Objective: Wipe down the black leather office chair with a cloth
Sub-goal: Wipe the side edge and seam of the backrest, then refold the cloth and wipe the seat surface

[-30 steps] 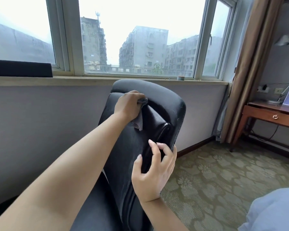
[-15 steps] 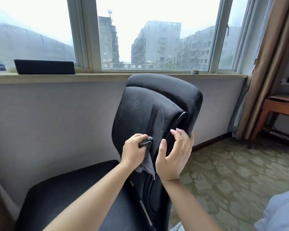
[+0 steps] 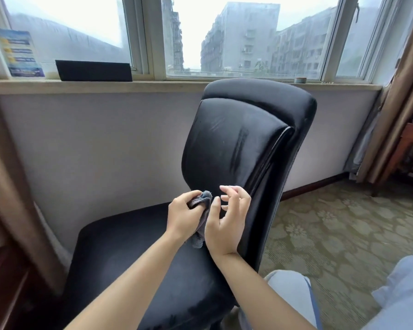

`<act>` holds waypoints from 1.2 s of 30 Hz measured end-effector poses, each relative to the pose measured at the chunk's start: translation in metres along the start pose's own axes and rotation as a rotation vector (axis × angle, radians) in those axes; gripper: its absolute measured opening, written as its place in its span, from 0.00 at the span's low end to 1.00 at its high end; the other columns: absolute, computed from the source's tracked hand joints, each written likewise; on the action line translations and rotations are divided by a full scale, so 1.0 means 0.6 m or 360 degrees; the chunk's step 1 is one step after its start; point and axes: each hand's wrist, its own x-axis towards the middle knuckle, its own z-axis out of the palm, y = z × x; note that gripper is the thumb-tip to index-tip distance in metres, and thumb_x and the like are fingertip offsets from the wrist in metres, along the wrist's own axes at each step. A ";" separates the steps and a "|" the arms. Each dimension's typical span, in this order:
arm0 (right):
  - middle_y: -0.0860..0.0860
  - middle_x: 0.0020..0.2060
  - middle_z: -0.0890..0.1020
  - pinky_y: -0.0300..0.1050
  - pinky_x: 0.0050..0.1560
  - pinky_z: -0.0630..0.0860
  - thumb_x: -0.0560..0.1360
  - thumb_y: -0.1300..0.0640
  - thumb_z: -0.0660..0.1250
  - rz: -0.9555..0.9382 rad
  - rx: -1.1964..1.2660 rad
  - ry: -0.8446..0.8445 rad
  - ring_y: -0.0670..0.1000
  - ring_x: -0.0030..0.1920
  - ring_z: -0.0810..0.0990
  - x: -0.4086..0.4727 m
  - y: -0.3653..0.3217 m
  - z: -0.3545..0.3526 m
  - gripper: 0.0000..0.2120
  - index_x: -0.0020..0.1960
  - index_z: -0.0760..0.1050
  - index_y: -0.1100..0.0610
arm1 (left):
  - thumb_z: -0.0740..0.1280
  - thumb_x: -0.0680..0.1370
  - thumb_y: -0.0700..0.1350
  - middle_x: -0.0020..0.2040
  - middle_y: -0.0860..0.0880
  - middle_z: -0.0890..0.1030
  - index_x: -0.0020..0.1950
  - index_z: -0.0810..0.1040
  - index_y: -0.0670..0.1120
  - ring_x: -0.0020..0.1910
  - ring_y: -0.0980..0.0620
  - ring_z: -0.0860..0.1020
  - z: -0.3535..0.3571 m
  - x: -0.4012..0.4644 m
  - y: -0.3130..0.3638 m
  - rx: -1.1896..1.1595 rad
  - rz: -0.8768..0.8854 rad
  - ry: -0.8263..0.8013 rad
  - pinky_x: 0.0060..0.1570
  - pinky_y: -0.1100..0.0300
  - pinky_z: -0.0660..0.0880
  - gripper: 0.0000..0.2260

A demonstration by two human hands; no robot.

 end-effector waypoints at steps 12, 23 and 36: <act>0.47 0.40 0.78 0.39 0.40 0.71 0.75 0.64 0.61 0.0495 -0.0187 -0.0598 0.45 0.38 0.75 -0.067 0.024 0.022 0.09 0.46 0.78 0.55 | 0.70 0.73 0.38 0.42 0.53 0.83 0.45 0.82 0.52 0.44 0.54 0.80 -0.155 -0.063 -0.098 -0.0064 -0.0343 0.0300 0.49 0.59 0.76 0.09; 0.42 0.38 0.80 0.45 0.45 0.77 0.77 0.59 0.62 0.0479 -0.0151 -0.1316 0.44 0.42 0.78 -0.151 0.041 0.058 0.07 0.49 0.78 0.51 | 0.68 0.75 0.37 0.44 0.50 0.84 0.44 0.82 0.52 0.45 0.52 0.82 -0.137 -0.086 -0.133 -0.0195 -0.0540 0.0235 0.47 0.57 0.79 0.09; 0.41 0.39 0.80 0.42 0.42 0.77 0.76 0.49 0.65 0.0616 -0.0117 -0.1434 0.43 0.40 0.78 -0.171 0.043 0.055 0.05 0.49 0.76 0.48 | 0.68 0.75 0.39 0.44 0.47 0.84 0.45 0.83 0.49 0.47 0.47 0.82 -0.130 -0.081 -0.162 -0.0224 -0.0642 0.0278 0.49 0.51 0.80 0.06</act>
